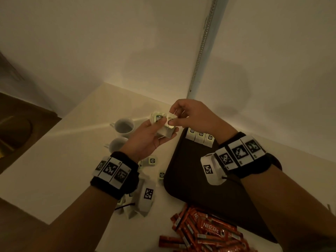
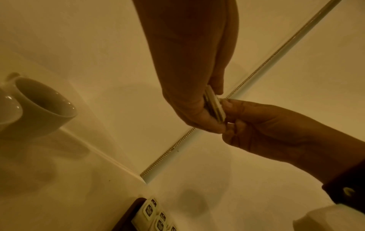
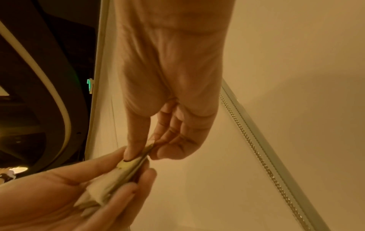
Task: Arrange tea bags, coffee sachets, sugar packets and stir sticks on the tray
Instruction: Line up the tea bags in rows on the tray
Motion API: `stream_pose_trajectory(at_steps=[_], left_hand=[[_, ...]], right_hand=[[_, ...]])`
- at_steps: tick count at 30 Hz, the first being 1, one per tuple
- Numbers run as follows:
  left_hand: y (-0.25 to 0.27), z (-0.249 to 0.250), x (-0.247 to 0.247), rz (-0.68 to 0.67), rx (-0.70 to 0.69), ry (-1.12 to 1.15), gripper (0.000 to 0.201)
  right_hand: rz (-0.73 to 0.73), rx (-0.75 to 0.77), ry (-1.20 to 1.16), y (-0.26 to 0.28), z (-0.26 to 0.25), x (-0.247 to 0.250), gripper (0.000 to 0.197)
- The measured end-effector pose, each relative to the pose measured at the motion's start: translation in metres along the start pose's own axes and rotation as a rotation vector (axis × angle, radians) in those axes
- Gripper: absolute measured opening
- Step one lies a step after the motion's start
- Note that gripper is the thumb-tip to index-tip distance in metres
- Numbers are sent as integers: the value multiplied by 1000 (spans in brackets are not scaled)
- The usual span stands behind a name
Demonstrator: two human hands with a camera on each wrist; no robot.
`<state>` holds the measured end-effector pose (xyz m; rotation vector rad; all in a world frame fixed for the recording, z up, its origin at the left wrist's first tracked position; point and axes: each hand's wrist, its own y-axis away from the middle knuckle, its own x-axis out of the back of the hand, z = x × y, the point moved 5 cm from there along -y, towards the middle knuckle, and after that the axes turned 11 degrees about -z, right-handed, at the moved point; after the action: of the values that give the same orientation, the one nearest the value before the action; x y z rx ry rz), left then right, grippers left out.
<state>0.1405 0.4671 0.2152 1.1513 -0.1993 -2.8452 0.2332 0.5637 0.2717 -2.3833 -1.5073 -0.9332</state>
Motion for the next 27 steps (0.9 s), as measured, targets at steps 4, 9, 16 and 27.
stream_pose_trajectory(at_steps=[4,9,16,27], left_hand=[[-5,0,5,22,-33,-33,20],[-8,2,3,37,-93,-213,27],[-11,0,-17,-34,-124,-214,19],[-7,2,-31,-74,-174,-136,12]], right_hand=[[46,-5,-109,4,4,7,11],[168,160,27,16,-35,29,6],[142,191,278,24,-82,39,10],[185,157,319,31,-87,52,10]])
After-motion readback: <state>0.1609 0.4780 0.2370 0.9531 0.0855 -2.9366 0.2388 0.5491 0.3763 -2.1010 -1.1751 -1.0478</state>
